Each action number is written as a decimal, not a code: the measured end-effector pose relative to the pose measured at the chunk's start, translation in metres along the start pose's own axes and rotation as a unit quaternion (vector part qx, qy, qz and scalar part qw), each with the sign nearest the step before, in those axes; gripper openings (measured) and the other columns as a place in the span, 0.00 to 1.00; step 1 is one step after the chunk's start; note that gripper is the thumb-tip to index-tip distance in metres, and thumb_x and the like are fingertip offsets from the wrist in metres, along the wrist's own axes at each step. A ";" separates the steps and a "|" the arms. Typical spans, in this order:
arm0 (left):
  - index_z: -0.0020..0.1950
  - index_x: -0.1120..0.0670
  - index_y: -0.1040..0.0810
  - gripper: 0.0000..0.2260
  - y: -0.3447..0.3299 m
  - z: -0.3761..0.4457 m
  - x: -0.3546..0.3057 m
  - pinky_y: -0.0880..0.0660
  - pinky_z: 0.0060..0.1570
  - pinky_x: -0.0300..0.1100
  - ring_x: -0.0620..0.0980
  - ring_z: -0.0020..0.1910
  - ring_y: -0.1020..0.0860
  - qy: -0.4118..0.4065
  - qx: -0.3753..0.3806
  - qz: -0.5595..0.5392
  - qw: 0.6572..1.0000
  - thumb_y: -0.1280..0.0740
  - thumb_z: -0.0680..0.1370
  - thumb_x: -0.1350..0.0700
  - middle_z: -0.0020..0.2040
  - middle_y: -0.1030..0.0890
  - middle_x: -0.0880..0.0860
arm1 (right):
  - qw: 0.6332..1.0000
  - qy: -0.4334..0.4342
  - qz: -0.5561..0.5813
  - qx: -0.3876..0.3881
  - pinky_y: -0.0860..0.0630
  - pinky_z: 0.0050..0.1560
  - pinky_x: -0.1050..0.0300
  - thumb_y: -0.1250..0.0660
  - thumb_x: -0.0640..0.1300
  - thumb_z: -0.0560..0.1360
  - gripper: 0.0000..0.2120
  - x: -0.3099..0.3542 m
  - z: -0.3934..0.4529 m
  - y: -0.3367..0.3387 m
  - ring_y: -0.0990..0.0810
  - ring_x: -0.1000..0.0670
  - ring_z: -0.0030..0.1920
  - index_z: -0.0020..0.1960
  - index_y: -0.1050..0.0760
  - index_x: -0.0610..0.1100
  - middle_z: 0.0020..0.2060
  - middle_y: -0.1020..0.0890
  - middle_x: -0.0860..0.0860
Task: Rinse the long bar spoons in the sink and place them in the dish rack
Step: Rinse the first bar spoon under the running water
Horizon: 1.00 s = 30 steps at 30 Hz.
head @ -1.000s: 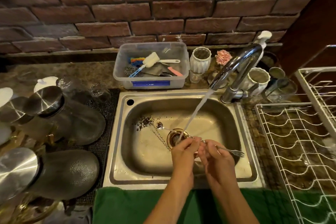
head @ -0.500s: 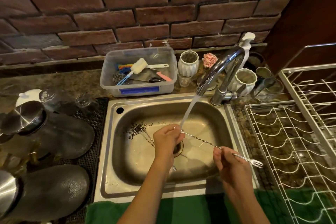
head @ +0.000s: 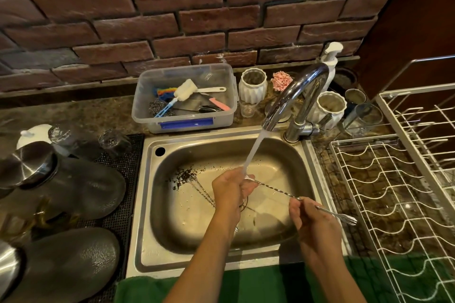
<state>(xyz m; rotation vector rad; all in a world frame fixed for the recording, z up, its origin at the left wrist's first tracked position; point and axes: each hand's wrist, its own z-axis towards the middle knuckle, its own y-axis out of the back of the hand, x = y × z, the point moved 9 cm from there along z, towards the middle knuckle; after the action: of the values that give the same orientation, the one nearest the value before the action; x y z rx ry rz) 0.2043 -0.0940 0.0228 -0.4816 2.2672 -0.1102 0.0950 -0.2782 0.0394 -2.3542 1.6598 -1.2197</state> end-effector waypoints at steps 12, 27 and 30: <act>0.57 0.63 0.20 0.10 -0.004 0.004 0.001 0.17 0.48 0.41 0.52 0.45 0.14 -0.005 0.023 -0.011 1.000 0.30 0.76 0.69 0.49 0.15 0.60 | 1.000 -0.013 0.006 0.002 0.17 0.34 0.62 0.38 0.34 0.80 0.07 0.006 -0.005 0.001 0.15 0.49 0.32 0.51 0.24 0.30 0.35 0.16 0.39; 0.54 0.64 0.20 0.06 -0.010 -0.003 -0.008 0.18 0.40 0.39 0.55 0.42 0.13 -0.055 0.031 0.022 0.998 0.32 0.79 0.63 0.47 0.16 0.61 | 0.999 -0.037 0.014 -0.021 0.17 0.36 0.59 0.37 0.34 0.80 0.08 0.000 -0.007 0.001 0.13 0.47 0.38 0.56 0.24 0.31 0.40 0.15 0.38; 0.50 0.60 0.19 0.07 -0.005 -0.004 -0.011 0.18 0.37 0.40 0.53 0.34 0.15 -0.088 0.000 0.070 0.994 0.34 0.81 0.58 0.36 0.15 0.59 | 0.999 -0.036 0.013 -0.021 0.17 0.36 0.59 0.37 0.35 0.80 0.07 0.002 -0.009 0.001 0.13 0.47 0.38 0.55 0.24 0.32 0.38 0.14 0.39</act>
<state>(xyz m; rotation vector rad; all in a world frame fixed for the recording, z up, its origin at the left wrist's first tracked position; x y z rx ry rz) 0.2094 -0.0948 0.0347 -0.3171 2.1204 0.0035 0.0890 -0.2763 0.0468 -2.3622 1.7059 -1.0917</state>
